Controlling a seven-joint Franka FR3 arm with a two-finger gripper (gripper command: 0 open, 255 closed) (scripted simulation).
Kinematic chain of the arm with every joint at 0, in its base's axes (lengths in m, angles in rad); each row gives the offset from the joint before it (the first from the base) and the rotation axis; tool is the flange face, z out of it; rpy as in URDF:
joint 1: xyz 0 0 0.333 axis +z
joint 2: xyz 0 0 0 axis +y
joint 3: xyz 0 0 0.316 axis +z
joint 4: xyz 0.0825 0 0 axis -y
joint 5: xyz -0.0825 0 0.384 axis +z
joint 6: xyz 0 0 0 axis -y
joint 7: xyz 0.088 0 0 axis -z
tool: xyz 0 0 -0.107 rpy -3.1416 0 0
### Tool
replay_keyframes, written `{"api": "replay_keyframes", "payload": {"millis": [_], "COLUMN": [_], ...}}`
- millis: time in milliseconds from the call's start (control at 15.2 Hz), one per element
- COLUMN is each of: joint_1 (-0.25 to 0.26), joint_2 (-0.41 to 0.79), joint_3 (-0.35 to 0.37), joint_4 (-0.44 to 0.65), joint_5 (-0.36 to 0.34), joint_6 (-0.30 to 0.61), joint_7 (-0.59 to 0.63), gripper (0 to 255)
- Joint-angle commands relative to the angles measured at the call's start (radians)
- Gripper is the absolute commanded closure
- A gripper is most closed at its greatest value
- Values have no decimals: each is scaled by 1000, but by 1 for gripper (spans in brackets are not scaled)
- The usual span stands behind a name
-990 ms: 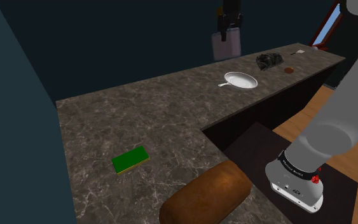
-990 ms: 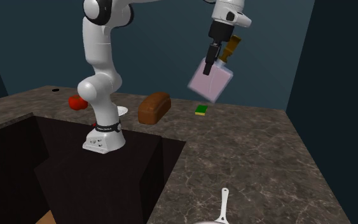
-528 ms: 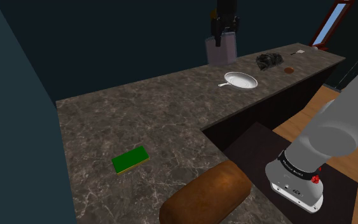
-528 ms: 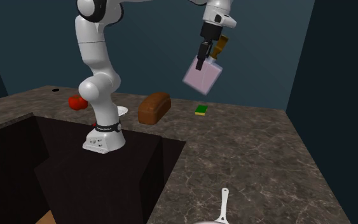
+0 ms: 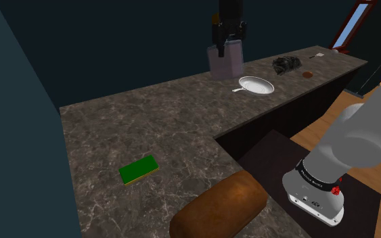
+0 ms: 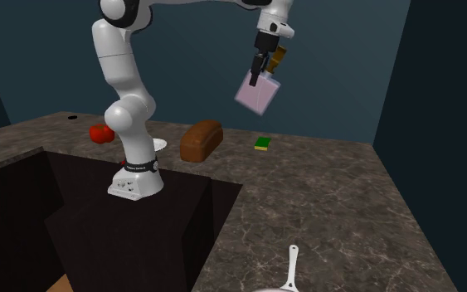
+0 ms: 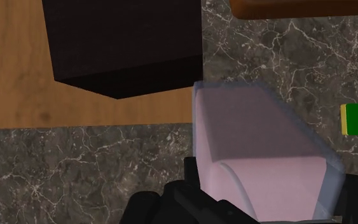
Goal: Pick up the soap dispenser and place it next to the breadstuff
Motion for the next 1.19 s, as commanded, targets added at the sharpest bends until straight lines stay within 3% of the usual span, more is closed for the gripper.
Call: {"api": "replay_keyframes", "payload": {"millis": [0, 594, 1122], "joint_1": [23, 118, 204], "joint_2": [-22, -24, 47], "joint_3": [29, 155, 270], "joint_4": [-23, -26, 49], "joint_5": [18, 89, 126], "joint_6": [5, 30, 58], "joint_7": [53, 272, 475], "gripper": [255, 255, 255]}}
